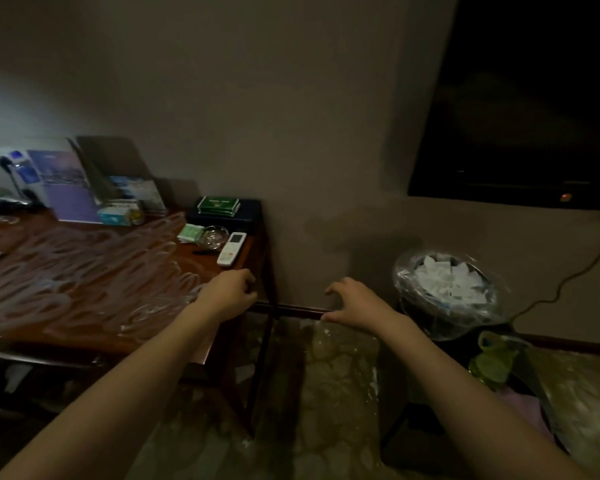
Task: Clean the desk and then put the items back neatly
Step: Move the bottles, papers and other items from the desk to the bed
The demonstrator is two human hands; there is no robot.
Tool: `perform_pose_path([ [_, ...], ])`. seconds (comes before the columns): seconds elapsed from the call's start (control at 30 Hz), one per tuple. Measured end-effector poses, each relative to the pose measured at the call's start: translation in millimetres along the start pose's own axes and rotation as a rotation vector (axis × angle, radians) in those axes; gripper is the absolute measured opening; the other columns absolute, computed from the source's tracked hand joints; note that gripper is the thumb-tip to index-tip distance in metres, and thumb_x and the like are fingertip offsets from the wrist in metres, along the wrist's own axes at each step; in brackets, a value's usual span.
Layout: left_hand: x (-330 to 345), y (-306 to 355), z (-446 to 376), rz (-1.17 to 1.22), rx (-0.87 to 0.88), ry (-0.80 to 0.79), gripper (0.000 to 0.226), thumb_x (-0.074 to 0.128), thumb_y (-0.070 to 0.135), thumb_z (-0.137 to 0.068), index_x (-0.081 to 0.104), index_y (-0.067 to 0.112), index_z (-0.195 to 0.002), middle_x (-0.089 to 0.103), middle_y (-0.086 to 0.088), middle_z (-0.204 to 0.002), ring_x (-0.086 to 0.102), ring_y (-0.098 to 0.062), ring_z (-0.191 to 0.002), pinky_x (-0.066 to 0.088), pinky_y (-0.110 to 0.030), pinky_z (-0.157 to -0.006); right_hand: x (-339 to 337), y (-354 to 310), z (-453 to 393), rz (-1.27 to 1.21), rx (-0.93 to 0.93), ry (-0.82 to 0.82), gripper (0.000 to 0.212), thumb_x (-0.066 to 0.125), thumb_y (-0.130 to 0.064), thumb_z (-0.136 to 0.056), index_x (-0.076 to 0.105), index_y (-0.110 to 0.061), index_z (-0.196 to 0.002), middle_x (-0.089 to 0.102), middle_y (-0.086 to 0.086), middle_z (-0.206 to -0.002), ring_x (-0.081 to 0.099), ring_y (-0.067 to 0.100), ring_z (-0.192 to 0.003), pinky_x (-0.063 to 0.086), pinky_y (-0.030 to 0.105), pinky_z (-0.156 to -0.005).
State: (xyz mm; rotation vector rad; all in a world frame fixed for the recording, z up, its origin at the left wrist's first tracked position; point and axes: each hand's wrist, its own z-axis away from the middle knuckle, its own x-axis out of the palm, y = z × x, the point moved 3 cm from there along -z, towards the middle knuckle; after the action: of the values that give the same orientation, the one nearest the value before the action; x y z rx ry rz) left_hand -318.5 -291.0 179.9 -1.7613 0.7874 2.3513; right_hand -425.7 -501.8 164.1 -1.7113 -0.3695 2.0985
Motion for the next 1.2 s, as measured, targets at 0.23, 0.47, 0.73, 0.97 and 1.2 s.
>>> perform_pose_path([
  [0.23, -13.8, -108.2, 56.5, 0.040, -0.113, 0.033, 0.037, 0.057, 0.028, -0.088, 0.056, 0.015, -0.122, 0.065, -0.006, -0.112, 0.061, -0.022, -0.094, 0.044, -0.030, -0.074, 48.1, -107.1, -25.7, 0.073, -0.063, -0.095, 0.056, 0.066, -0.037, -0.086, 0.047, -0.017, -0.135, 0.045, 0.005, -0.134, 0.044, 0.021, -0.124, 0.041, 0.033, -0.101],
  [0.47, -68.3, -272.9, 136.5, 0.070, -0.323, 0.072, 0.034, 0.055, 0.030, -0.092, 0.054, 0.018, -0.124, 0.063, -0.001, -0.110, 0.061, -0.014, -0.086, 0.052, -0.032, -0.069, 144.8, -275.9, -58.6, 0.128, -0.221, -0.239, 0.058, 0.068, -0.036, -0.085, 0.048, -0.015, -0.135, 0.047, 0.007, -0.136, 0.046, 0.023, -0.123, 0.040, 0.032, -0.099],
  [0.73, -116.3, -422.2, 226.8, 0.128, -0.523, 0.226, 0.034, 0.058, 0.025, -0.090, 0.056, 0.013, -0.122, 0.063, -0.007, -0.116, 0.061, -0.020, -0.101, 0.049, -0.031, -0.082, 214.8, -437.7, -87.9, 0.109, -0.455, -0.324, 0.051, 0.064, -0.035, -0.088, 0.048, -0.016, -0.132, 0.047, 0.006, -0.132, 0.048, 0.022, -0.117, 0.043, 0.032, -0.096],
  [0.97, -114.1, -505.8, 260.0, 0.255, -0.640, 0.270, 0.034, 0.057, 0.022, -0.090, 0.057, 0.013, -0.123, 0.063, -0.006, -0.113, 0.056, -0.016, -0.093, 0.041, -0.024, -0.075, 265.0, -512.7, -130.0, 0.140, -0.551, -0.387, 0.045, 0.065, -0.036, -0.087, 0.053, -0.018, -0.127, 0.050, 0.002, -0.122, 0.052, 0.018, -0.105, 0.048, 0.029, -0.086],
  [1.2, -109.3, -601.3, 245.4, 0.346, -0.792, 0.228, 0.031, 0.058, 0.020, -0.092, 0.057, 0.011, -0.121, 0.061, -0.007, -0.113, 0.057, -0.020, -0.101, 0.047, -0.029, -0.083, 321.0, -579.0, -210.1, 0.145, -0.620, -0.453, 0.044, 0.063, -0.035, -0.089, 0.052, -0.017, -0.127, 0.050, 0.003, -0.122, 0.048, 0.013, -0.099, 0.034, 0.019, -0.073],
])
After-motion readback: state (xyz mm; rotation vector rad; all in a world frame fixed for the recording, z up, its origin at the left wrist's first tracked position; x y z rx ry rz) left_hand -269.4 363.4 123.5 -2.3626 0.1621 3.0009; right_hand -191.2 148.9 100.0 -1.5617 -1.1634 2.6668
